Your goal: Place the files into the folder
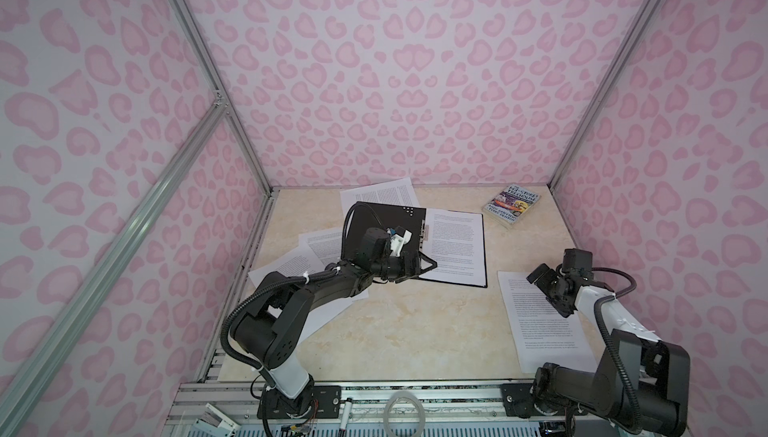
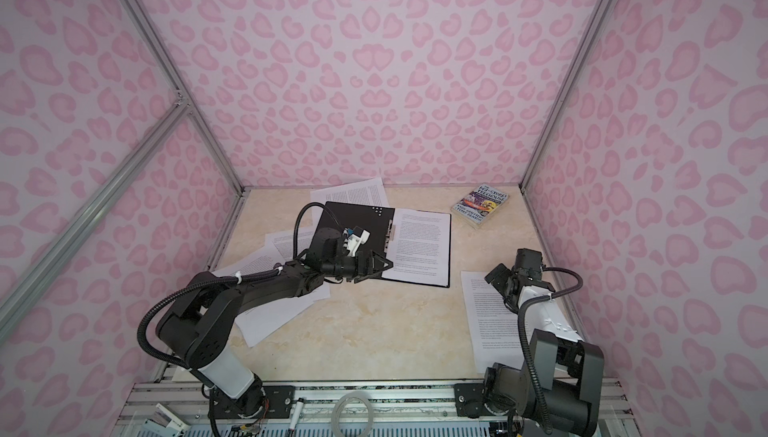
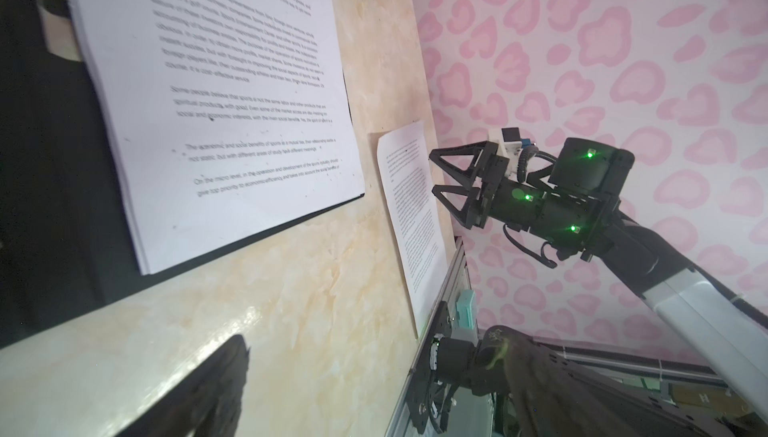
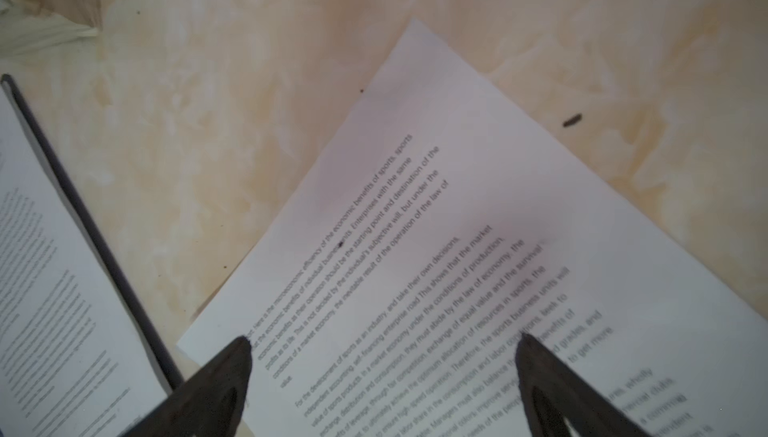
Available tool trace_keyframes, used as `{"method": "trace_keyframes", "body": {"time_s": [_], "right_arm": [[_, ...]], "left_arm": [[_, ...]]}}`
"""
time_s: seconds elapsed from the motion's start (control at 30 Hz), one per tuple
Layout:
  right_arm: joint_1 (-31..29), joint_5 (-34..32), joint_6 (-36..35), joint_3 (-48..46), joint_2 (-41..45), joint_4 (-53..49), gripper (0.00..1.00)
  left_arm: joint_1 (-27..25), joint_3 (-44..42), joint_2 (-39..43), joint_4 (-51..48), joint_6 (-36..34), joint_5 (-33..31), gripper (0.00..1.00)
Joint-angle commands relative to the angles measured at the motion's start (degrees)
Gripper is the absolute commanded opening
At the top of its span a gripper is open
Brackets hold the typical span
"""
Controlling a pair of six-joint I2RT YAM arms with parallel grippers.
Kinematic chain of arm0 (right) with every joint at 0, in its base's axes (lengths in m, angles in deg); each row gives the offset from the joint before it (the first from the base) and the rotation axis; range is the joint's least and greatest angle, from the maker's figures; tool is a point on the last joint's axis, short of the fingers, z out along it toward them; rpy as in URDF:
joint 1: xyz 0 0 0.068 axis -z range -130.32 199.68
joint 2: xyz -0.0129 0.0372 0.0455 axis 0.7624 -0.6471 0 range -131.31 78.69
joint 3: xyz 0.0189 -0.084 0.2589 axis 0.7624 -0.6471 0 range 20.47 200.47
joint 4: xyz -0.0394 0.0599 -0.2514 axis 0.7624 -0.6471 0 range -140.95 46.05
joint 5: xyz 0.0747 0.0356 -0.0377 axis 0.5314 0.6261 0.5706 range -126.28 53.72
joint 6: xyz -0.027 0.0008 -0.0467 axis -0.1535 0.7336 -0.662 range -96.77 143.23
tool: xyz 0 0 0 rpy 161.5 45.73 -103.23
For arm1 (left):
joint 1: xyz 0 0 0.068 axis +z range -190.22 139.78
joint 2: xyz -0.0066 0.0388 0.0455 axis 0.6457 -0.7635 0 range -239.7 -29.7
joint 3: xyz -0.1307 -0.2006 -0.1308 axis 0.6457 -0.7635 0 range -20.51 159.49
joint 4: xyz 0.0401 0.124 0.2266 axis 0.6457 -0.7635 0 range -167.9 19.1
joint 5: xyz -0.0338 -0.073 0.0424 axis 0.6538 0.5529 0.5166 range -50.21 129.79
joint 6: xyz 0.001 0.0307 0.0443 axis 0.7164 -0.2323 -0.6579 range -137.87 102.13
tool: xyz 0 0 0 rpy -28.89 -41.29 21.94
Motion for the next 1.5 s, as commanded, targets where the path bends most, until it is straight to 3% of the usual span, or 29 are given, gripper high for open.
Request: {"method": "trace_keyframes", "body": {"time_s": [0.0,0.23,0.47,0.6,0.7,0.83,1.47], "right_arm": [[1.1,-0.7,1.7,-1.3,-0.5,-2.2,0.98],[1.4,3.5,5.9,-4.6,-0.7,0.1,0.97],[-1.5,8.6,12.3,-10.5,5.0,6.0,0.96],[-1.6,9.1,10.7,-9.4,8.7,5.6,0.96],[-0.7,0.0,9.8,-7.5,12.6,-0.3,0.96],[1.3,-2.6,9.7,-10.2,17.2,-1.0,0.96],[2.7,3.1,10.6,-14.7,16.9,1.5,0.94]], "left_arm": [[-3.8,1.4,-1.8,-0.6,1.0,-1.0,0.98],[-13.8,7.5,-8.1,-3.7,2.6,-2.7,0.98],[-18.3,12.6,-15.1,-3.2,6.1,-3.5,0.98],[-20.6,18.0,-19.9,-3.8,7.3,-2.3,0.98],[-21.8,20.6,-22.6,-3.9,8.8,-2.4,0.98],[-22.8,22.3,-24.9,-3.6,10.9,-3.9,0.98],[-25.8,28.9,-35.9,11.0,26.5,-13.8,0.99]]}}
